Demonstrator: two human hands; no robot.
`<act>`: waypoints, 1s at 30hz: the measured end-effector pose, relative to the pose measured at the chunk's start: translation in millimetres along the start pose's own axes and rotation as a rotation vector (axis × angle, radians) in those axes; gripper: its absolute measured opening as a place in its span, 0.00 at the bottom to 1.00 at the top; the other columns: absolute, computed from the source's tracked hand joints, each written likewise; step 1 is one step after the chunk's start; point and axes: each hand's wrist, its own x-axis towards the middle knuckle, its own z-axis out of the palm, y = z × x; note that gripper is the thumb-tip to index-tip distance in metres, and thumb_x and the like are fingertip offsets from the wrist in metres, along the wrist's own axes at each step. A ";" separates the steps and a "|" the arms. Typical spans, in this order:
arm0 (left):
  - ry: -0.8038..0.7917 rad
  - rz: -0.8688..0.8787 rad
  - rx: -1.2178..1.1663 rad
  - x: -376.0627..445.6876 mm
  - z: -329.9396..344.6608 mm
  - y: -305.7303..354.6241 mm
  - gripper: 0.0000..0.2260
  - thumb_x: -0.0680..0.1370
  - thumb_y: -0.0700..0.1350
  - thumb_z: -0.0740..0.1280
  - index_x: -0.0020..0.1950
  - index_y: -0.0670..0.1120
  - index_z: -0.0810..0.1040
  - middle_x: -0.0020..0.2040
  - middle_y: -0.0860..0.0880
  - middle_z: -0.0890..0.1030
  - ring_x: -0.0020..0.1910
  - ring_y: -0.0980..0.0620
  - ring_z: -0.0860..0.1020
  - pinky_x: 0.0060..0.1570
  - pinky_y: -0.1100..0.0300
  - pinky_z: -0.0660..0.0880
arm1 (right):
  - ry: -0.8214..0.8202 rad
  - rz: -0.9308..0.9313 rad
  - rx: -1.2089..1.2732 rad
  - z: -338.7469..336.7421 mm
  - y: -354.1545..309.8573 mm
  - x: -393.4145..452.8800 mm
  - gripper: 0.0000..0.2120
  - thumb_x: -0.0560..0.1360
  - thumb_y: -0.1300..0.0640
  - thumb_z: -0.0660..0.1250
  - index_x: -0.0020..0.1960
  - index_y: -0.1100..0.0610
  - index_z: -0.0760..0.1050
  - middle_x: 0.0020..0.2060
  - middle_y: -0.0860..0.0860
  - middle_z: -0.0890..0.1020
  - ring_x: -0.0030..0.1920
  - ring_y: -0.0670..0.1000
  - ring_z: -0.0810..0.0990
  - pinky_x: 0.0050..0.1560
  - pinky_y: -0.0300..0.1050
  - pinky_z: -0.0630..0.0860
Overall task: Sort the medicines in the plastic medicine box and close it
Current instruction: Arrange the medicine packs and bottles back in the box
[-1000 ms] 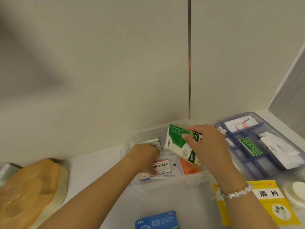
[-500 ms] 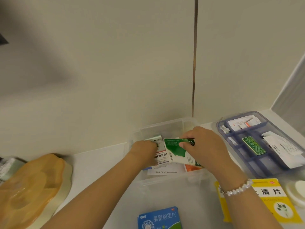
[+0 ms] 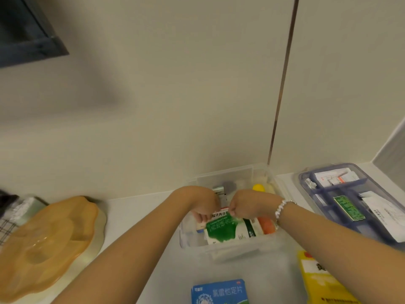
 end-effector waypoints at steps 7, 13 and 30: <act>-0.005 0.043 0.213 -7.5 -2.1 2.3 0.18 0.80 0.36 0.54 0.70 0.38 0.66 0.65 0.39 0.75 0.61 0.44 0.77 0.59 0.54 0.75 | -0.169 -0.096 -0.191 1.0 -8.3 6.3 0.18 0.77 0.57 0.57 0.65 0.58 0.72 0.66 0.55 0.74 0.64 0.54 0.72 0.68 0.48 0.67; 0.427 0.302 0.203 -24.4 3.3 -13.3 0.19 0.76 0.34 0.56 0.63 0.47 0.76 0.61 0.48 0.79 0.55 0.48 0.78 0.56 0.54 0.75 | 0.006 -0.201 -0.187 15.1 -5.0 2.0 0.18 0.75 0.60 0.59 0.64 0.52 0.72 0.63 0.53 0.75 0.58 0.54 0.75 0.54 0.42 0.71; 0.986 0.490 -0.234 -35.1 56.4 -58.9 0.19 0.77 0.35 0.57 0.64 0.50 0.73 0.63 0.53 0.74 0.67 0.57 0.65 0.71 0.67 0.45 | -0.118 -0.282 -0.124 14.6 0.8 16.0 0.16 0.77 0.57 0.60 0.64 0.50 0.73 0.65 0.48 0.74 0.62 0.51 0.72 0.61 0.38 0.64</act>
